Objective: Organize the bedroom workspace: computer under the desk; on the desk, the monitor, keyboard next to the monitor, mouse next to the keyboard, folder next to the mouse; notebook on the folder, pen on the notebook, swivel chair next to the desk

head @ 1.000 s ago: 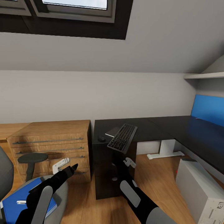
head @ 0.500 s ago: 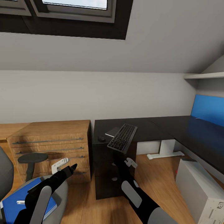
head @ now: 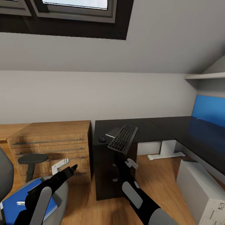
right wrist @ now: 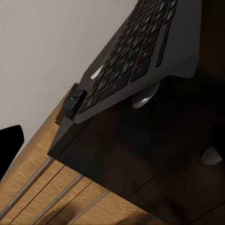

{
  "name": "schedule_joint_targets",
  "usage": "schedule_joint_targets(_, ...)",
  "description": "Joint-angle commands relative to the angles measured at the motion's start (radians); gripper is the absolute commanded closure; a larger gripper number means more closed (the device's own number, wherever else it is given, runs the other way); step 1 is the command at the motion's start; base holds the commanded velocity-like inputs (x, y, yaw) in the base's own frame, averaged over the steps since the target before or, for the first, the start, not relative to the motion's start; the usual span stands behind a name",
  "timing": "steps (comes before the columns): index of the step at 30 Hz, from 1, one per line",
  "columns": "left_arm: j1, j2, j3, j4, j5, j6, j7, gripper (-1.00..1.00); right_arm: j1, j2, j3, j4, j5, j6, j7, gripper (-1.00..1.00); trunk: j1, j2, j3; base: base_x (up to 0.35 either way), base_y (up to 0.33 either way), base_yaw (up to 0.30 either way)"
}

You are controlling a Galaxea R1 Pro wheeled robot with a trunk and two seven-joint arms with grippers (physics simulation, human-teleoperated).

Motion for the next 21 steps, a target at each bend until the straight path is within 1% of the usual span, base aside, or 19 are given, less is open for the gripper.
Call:
schedule_joint_targets(1,-0.001,-0.001,0.001,-0.001,0.011,0.005,0.007,-1.0,-0.001,-0.001,0.006,0.0,-0.007,-0.007,-0.006,-1.0,0.0,-0.001,-0.001,0.0,0.0,0.0)
schedule_joint_targets(9,-0.001,-0.001,0.002,-0.001,0.011,0.005,0.008,-1.0,-0.001,-0.001,0.006,0.0,-0.008,-0.007,-0.006,-1.0,0.0,-0.001,-0.001,0.0,0.053,0.0)
schedule_joint_targets(18,-0.001,0.001,0.003,-0.001,0.011,0.005,0.008,-1.0,-0.001,-0.001,0.007,0.001,-0.006,-0.007,-0.006,-1.0,0.0,-0.001,-0.001,0.0,0.01,-0.003)
schedule_joint_targets(21,-0.001,0.001,0.003,-0.001,0.011,0.005,0.007,-1.0,-0.001,0.0,0.006,0.001,-0.006,-0.007,-0.006,-1.0,0.0,-0.001,-0.001,0.0,0.001,-0.117)
